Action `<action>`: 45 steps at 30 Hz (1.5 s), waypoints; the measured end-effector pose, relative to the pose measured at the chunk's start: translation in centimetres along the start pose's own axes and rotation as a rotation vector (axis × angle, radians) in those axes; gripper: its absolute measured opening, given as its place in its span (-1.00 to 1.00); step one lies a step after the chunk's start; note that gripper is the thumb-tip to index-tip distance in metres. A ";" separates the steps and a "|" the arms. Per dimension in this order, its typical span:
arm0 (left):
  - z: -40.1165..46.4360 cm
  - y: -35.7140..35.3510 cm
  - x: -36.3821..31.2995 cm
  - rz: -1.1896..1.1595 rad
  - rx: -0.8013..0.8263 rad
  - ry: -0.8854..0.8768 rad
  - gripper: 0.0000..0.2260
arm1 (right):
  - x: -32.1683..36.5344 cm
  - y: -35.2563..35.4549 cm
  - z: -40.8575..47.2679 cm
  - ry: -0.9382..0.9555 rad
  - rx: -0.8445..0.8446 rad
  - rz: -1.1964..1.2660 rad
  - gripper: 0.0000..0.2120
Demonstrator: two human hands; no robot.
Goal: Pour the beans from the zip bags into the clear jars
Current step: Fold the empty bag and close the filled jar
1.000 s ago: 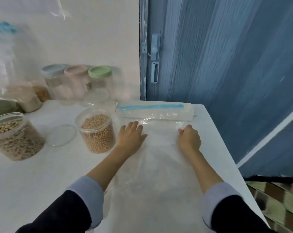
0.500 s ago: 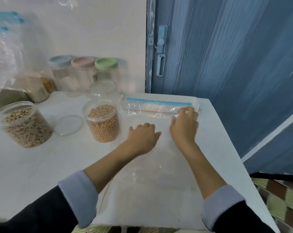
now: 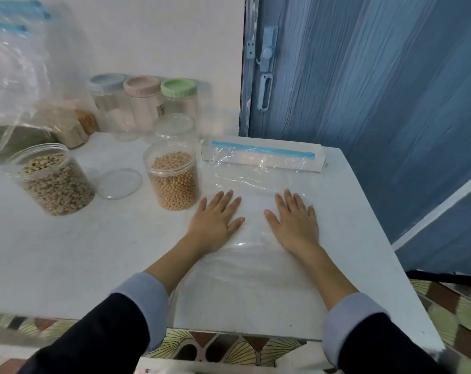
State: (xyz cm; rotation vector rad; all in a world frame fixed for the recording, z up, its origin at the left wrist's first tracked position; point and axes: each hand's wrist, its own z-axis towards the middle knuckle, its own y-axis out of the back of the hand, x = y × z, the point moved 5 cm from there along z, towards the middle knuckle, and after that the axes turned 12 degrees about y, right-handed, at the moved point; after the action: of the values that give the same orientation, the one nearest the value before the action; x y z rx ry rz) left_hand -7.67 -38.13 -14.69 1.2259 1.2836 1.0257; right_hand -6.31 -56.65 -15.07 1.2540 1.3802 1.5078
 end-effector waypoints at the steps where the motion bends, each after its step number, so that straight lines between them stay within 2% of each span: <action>1: 0.0 0.0 0.1 -0.004 0.006 0.003 -0.39 | -0.3 0.1 -0.1 -0.010 0.005 0.003 -0.40; 4: 0.0 0.1 0.1 -0.042 0.038 0.014 -0.47 | -0.6 0.3 -0.2 -0.006 0.055 0.009 -0.40; 8: 1.8 2.9 0.3 -0.150 0.190 0.040 -0.57 | -0.9 2.4 1.4 0.040 0.179 0.039 -0.45; 10: 3.3 5.4 -0.8 -0.156 0.132 0.068 -0.66 | -1.0 4.1 2.6 0.049 0.236 0.022 -0.57; 12: 5.0 7.2 -2.5 -0.169 0.003 0.080 -0.68 | -0.6 5.8 3.5 0.060 0.284 0.032 -0.63; 14: 6.6 7.1 -4.2 -0.158 -0.044 0.043 -0.64 | 0.0 7.0 4.2 0.071 0.345 0.028 -0.65; 16: 8.0 5.5 -5.1 -0.074 0.016 0.020 -0.51 | 0.1 7.6 5.1 0.062 0.379 0.008 -0.68; 18: 8.9 3.7 -5.1 0.002 0.090 0.042 -0.39 | -0.4 8.1 6.6 0.020 0.280 0.080 -0.73; 20: 9.4 2.7 -5.1 0.043 0.111 0.047 -0.32 | -0.9 8.8 8.4 -0.038 0.072 0.161 -0.79; 22: 9.8 2.7 -5.1 0.068 0.094 0.037 -0.26 | -0.9 9.6 10.1 -0.056 -0.120 0.114 -0.80; 24: 10.3 3.0 -5.0 0.062 0.092 0.036 -0.24 | -0.6 10.1 11.8 -0.019 -0.222 0.072 -0.78; 26: 10.8 3.2 -4.7 0.012 0.102 0.035 -0.22 | -0.2 10.0 13.5 0.049 -0.211 0.044 -0.65; 28: 11.1 3.0 -4.6 -0.038 0.130 0.041 -0.18 | 0.1 9.3 15.0 0.104 -0.087 0.013 -0.48; 29: 11.3 2.9 -4.6 -0.045 0.148 0.045 -0.16 | 0.1 8.9 15.6 0.117 -0.026 0.018 -0.50; 31: 11.6 2.7 -4.7 -0.028 0.175 0.052 -0.13 | 0.0 8.3 16.5 0.116 0.001 0.061 -0.69; 33: 12.0 2.9 -4.8 0.003 0.176 0.055 -0.12 | 0.0 8.5 17.0 0.097 -0.068 0.084 -0.80; 37: 12.4 2.9 -4.9 0.034 0.185 0.053 -0.09 | 0.3 10.4 17.3 0.063 -0.245 0.070 -0.74; 40: 12.4 2.6 -4.9 0.027 0.181 0.048 -0.08 | 1.0 11.4 16.5 0.108 -0.381 0.034 -0.78; 43: 11.8 2.4 -4.6 0.004 0.115 0.038 -0.12 | 1.7 10.2 15.3 0.157 -0.377 -0.030 -0.78; 45: 11.0 2.7 -4.6 0.045 -0.003 0.035 -0.21 | 1.6 8.9 14.6 0.156 -0.317 -0.056 -0.76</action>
State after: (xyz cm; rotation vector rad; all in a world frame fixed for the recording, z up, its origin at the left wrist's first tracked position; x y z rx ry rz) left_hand 3.29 -43.21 -12.50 1.2443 1.2859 1.0845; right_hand 8.17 -52.52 -6.73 0.9117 1.2023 1.7355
